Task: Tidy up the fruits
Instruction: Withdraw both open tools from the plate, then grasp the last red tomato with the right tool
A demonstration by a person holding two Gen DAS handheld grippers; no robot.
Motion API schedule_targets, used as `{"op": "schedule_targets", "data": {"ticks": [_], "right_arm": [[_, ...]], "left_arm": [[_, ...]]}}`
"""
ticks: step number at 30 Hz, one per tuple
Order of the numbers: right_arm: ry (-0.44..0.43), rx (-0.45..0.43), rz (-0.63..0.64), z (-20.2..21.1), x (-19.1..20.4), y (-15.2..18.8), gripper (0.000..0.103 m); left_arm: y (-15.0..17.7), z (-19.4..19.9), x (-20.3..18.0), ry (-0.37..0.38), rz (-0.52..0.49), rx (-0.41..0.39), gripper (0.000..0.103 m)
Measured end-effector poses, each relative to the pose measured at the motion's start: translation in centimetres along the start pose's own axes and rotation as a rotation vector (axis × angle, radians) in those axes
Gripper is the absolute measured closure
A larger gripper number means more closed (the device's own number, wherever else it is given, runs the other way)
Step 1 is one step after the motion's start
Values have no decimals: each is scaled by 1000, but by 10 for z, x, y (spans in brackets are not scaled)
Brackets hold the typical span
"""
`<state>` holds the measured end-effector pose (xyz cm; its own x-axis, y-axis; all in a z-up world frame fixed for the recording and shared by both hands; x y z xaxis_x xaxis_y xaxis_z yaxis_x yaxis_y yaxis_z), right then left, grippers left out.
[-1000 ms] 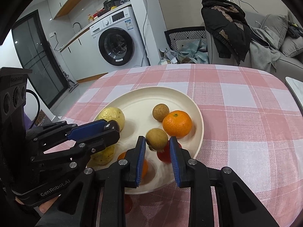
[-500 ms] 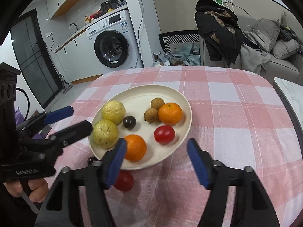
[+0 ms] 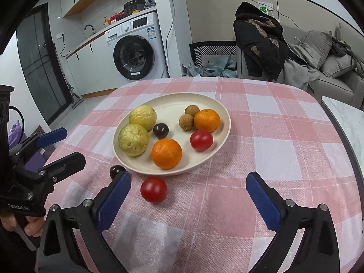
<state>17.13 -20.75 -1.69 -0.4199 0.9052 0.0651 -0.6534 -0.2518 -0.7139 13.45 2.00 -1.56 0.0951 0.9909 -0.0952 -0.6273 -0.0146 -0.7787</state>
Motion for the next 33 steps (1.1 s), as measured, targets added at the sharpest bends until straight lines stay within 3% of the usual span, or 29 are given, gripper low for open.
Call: {"op": "schedule_targets", "data": {"ticks": [11,21,27,30,31,33], "right_arm": [[9,58,20,-12,6,13,0],[39,132,82,-28,21,22,0],[19,127,111,-27,33,23,1],[2,145,147,-29,42,24,13],[-3,151,161,-30,46,25,22],[-11,164,174,-33,50,25,26]], "left_arm": [[17,-24,3,-15,7,77,1],[19,-28,14,-20,46,88,1],[21,-33,19,-23,66,100,1],[22,-35,21,-23,69,106,1],[22,-35,21,-23,70,105,1],[22,-34,21,-18,73,102,1]]}}
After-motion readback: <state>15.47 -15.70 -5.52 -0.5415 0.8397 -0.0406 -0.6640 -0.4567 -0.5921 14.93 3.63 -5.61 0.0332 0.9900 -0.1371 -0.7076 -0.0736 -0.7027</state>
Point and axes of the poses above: each gripper's, at about its wrist camera, not at the fingertips, and z roughly against the way its jaws point, x to its left, y to its underside, the point moved 3 cm from there along -z, roughly the way its jaws point, and after that the axes turned 4 degrees about y, right-handed, at the moved point
